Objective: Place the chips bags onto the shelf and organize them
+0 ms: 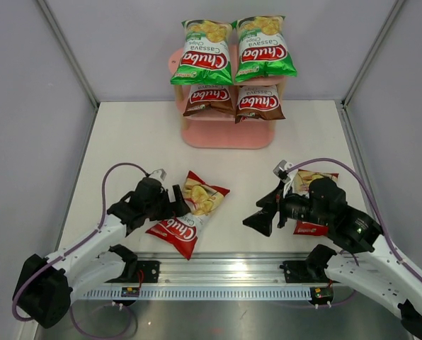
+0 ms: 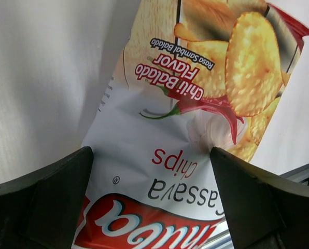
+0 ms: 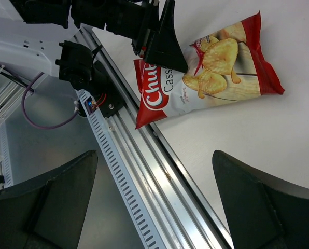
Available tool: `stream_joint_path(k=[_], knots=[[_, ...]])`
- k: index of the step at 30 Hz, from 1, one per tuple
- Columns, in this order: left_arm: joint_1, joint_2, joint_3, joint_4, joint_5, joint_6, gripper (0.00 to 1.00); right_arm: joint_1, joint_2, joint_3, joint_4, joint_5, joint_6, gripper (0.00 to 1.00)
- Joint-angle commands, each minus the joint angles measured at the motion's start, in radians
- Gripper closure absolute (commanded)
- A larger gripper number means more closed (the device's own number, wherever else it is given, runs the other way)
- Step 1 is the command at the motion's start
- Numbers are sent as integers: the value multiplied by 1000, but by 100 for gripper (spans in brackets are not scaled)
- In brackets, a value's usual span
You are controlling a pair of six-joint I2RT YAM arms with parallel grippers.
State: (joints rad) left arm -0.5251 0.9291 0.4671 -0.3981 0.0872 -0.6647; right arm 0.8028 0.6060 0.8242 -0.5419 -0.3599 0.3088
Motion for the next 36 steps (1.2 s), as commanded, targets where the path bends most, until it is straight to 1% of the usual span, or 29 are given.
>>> stream_joint_path(k=[1,3,6,9,10,12,13,15,16,17,18,19,20,21,23,26,27,29,30,32,35,36], knots=[[-42,-32,-60,77,58,-73,1,-5,24,-7,72,-5,-1,1],[-79,-52,-117,135,59,-117,1,-5,29,-33,108,7,32,0],[-134,-110,-194,204,10,-260,1,-7,46,-57,157,27,67,0],[-203,-159,-240,231,-65,-353,1,-5,84,-68,171,103,107,1],[-222,-170,-245,232,-117,-374,2,-5,107,-68,171,160,121,1],[-279,-173,-251,234,-161,-426,4,-5,129,-69,165,228,165,1],[-297,-173,-252,245,-190,-438,9,-5,144,-71,160,305,183,0],[-352,-158,-249,265,-214,-467,14,-5,149,-86,161,354,229,1],[-371,-148,-231,265,-248,-469,17,-7,147,-92,166,408,242,1],[-407,-139,-220,263,-266,-470,27,-7,146,-105,172,420,259,0],[-424,-113,-210,246,-286,-475,32,-5,143,-111,174,424,263,1],[-437,-102,-184,240,-323,-475,40,-7,133,-117,183,427,269,0],[-456,-89,-173,223,-339,-474,52,-5,129,-125,183,430,273,0],[-466,-70,-159,216,-352,-475,59,-7,124,-126,178,434,274,1],[-487,-55,-133,206,-394,-478,72,-5,113,-131,171,438,276,0],[-498,-55,-108,191,-441,-495,84,-5,109,-145,163,427,288,0],[-501,-73,-105,185,-464,-513,91,-7,107,-151,166,426,296,0],[-512,-101,-105,185,-492,-532,93,-7,94,-183,177,423,329,0],[-518,-117,-108,183,-521,-553,100,-7,86,-198,187,421,345,1],[-527,-174,-110,164,-558,-582,100,-7,54,-250,227,412,398,0],[-536,-254,-122,136,-636,-657,100,-7,12,-348,348,363,509,0],[-538,-278,-133,130,-677,-677,100,-5,8,-373,394,302,538,1]])
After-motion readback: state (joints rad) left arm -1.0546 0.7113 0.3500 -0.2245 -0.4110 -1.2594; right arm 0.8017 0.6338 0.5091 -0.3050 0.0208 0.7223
